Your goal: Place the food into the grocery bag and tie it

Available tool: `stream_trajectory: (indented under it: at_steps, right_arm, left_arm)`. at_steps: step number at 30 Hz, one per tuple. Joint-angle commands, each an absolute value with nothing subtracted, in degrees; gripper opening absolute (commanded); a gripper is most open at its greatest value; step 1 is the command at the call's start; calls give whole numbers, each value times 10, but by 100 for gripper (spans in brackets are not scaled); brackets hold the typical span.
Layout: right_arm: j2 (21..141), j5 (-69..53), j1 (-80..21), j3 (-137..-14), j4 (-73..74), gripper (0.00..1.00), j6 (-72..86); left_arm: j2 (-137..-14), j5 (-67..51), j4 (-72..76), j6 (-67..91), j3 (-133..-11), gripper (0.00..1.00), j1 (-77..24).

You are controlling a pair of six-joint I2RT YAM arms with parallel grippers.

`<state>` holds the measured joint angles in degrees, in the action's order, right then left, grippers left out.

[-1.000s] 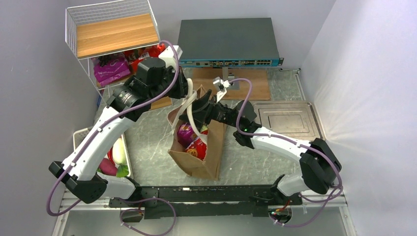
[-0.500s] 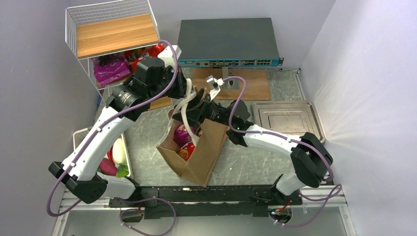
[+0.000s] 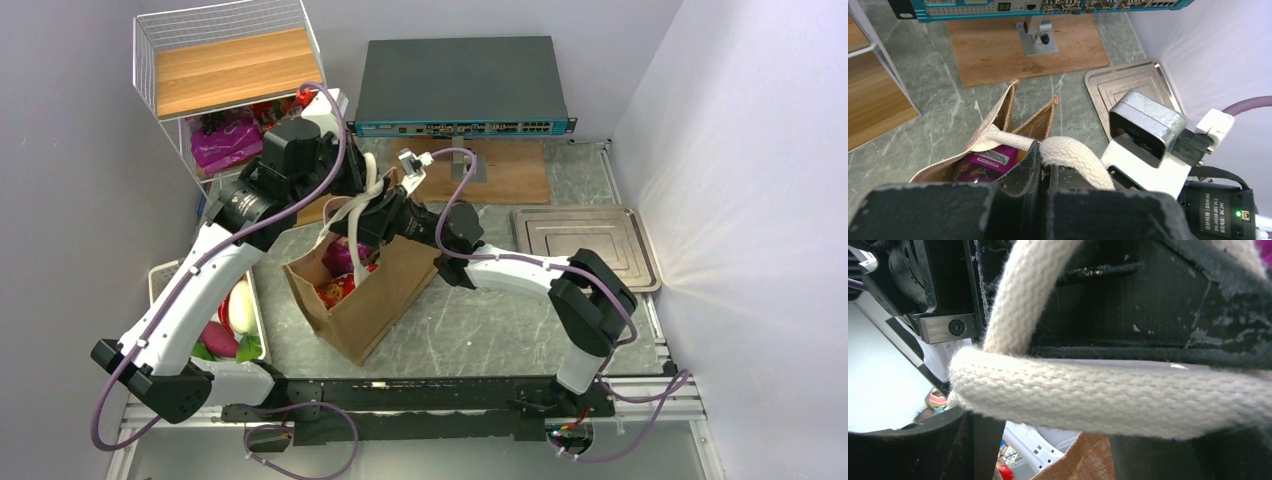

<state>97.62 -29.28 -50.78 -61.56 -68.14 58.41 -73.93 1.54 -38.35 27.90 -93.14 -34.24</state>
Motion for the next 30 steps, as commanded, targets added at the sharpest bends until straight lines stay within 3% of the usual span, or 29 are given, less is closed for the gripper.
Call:
stream_trajectory:
  at_steps: [1, 4, 10, 14, 20, 25, 30]
  right_arm:
    - [981, -273, -526, -686, -840, 69, 663]
    - [982, -276, -528, -700, -832, 66, 661]
    - [987, -262, -529, -703, -849, 31, 677]
    - [978, -261, -529, -701, -836, 0, 673]
    - [927, -265, -522, -670, -720, 0, 634]
    - [850, -273, -519, -674, -443, 0, 507]
    - [786, -199, -519, -691, -189, 0, 375]
  left_arm:
    - [-710, -26, -272, 296, -937, 0, -357]
    - [-702, -23, -265, 294, -928, 0, -355]
    - [-707, -33, -271, 293, -938, 0, -352]
    - [-702, -35, -265, 295, -927, 0, -350]
    - [-695, -35, -259, 299, -917, 0, -348]
    - [-684, -16, -274, 288, -924, 0, -347]
    - [-672, -2, -293, 278, -923, 0, -347]
